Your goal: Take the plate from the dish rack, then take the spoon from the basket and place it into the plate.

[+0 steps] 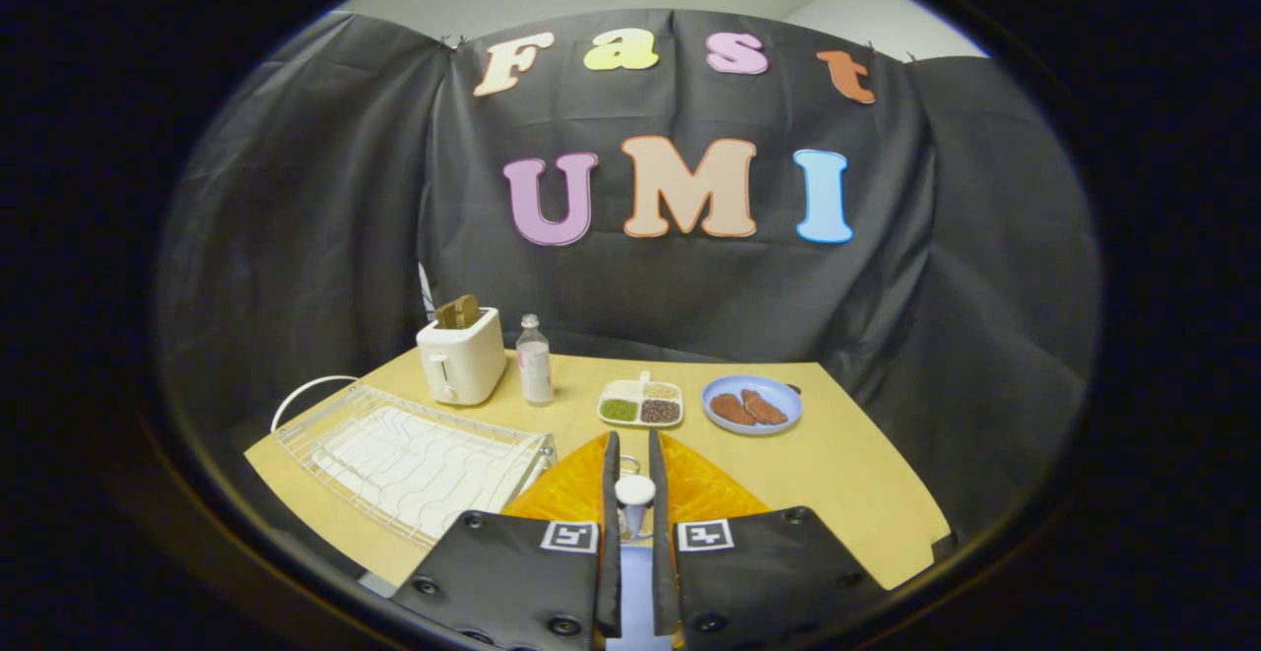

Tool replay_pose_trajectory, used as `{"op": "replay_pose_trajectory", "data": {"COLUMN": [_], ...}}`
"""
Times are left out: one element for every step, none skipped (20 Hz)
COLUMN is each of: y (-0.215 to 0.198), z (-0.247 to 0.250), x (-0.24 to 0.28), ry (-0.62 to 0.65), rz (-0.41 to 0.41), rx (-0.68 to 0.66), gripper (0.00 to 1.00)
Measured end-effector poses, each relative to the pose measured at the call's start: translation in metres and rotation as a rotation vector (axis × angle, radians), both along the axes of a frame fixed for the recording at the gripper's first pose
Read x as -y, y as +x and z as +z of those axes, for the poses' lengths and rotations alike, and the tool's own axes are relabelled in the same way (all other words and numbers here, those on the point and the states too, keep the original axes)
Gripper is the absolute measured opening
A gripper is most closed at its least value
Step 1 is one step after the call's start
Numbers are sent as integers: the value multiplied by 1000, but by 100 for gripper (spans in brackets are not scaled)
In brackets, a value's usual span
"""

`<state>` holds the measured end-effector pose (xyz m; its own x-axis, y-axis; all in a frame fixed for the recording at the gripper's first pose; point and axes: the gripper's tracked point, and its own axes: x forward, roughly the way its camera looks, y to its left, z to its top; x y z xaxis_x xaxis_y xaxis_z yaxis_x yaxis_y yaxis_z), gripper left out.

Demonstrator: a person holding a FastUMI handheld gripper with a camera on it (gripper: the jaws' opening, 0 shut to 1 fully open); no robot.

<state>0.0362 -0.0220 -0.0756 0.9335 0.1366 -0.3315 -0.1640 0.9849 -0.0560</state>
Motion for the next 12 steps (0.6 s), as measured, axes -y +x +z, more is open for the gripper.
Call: {"op": "replay_pose_trajectory", "data": {"y": [-3,-7,-10,-13,-16,-19,-23,-26,-29,-32,-35,-38], "z": [-3,-6,-9,-14,-20,-26,-32,-37,-42,-45,-52,-56], "x": [3,7,10,12,13,15,16,16,16,15,15,15], "ry": [4,7,13,21,28,33,40,47,59,74,89,101], "rz": [-13,-25,-38,-48,-60,-70,-80,-89,-96,-104,-111,-120], "rx": [-6,-13,-19,-26,-34,-43,-49,-53,-57,-59,-60,-59], "gripper": [15,15,15,15,15,15,15,15,15,15,15,15]}}
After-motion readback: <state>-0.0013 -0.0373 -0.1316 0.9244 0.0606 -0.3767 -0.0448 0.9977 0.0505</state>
